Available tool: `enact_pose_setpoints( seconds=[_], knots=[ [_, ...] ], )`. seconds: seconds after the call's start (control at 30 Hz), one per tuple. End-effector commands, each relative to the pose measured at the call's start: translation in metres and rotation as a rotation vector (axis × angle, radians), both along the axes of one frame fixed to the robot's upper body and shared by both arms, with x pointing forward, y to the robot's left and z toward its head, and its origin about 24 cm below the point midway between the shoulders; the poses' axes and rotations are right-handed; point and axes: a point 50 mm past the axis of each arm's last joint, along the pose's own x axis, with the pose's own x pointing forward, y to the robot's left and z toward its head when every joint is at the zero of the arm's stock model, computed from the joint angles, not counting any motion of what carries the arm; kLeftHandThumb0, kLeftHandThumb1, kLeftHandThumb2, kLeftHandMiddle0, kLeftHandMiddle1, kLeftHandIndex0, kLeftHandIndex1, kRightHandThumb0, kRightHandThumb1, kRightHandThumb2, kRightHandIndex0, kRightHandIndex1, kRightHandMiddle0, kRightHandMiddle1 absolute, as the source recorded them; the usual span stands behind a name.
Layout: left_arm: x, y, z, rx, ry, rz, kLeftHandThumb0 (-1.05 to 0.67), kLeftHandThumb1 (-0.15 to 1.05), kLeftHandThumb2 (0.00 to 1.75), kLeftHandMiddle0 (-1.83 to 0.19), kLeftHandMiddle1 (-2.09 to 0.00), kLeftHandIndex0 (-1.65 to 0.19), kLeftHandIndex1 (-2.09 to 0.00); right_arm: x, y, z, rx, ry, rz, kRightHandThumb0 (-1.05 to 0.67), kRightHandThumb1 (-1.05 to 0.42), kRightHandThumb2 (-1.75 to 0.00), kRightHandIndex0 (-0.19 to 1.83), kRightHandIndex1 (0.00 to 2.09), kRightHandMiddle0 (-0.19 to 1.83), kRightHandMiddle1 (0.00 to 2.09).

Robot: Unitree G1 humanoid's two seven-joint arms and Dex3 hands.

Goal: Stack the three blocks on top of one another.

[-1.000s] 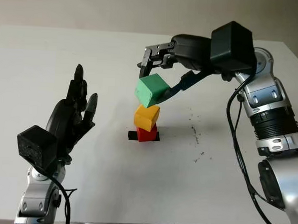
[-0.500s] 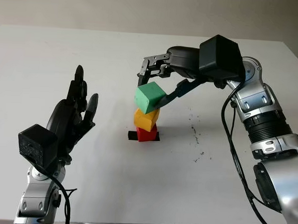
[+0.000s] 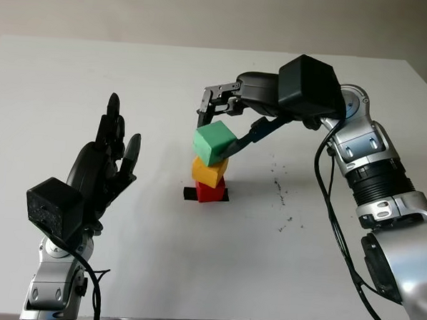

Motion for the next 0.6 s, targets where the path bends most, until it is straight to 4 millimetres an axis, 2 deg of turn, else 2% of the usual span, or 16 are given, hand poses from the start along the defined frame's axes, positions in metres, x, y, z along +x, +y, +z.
enact_pose_setpoints(
  seconds=[0.0,0.4,0.5,0.53,0.57],
  knots=[
    [-0.0014,0.0009,0.0016,-0.005,-0.013,0.003,-0.75,1.05,0.57,0.19,0.00,0.19,0.00,-0.0009,-0.0010,-0.0014,-0.018,0.003,0.002,-0.47,-0.93,-0.06,0.27,0.04,0.32,1.58],
    [-0.0015,0.0006,0.0006,-0.003,-0.017,0.011,-0.75,1.05,0.56,0.19,0.00,0.19,0.00,-0.0007,-0.0037,-0.0039,-0.056,0.003,-0.001,-0.51,-0.91,-0.05,0.24,0.04,0.32,1.52],
    [-0.0014,0.0004,0.0007,-0.004,-0.014,0.011,-0.75,1.05,0.56,0.19,0.00,0.19,0.00,-0.0018,-0.0046,-0.0037,-0.078,-0.011,0.000,-0.57,-0.87,-0.05,0.19,0.03,0.22,1.32],
    [-0.0013,0.0004,0.0007,-0.002,-0.014,0.011,-0.76,1.05,0.56,0.19,0.00,0.19,0.00,-0.0023,-0.0047,-0.0036,-0.089,-0.019,0.000,-0.61,-0.86,-0.05,0.10,0.02,0.13,1.05],
    [-0.0013,0.0005,0.0007,-0.001,-0.014,0.011,-0.76,1.05,0.55,0.19,0.00,0.19,0.00,-0.0030,-0.0046,-0.0035,-0.101,-0.031,0.002,-0.63,-0.85,-0.05,0.07,0.03,0.11,0.92]
  ],
)
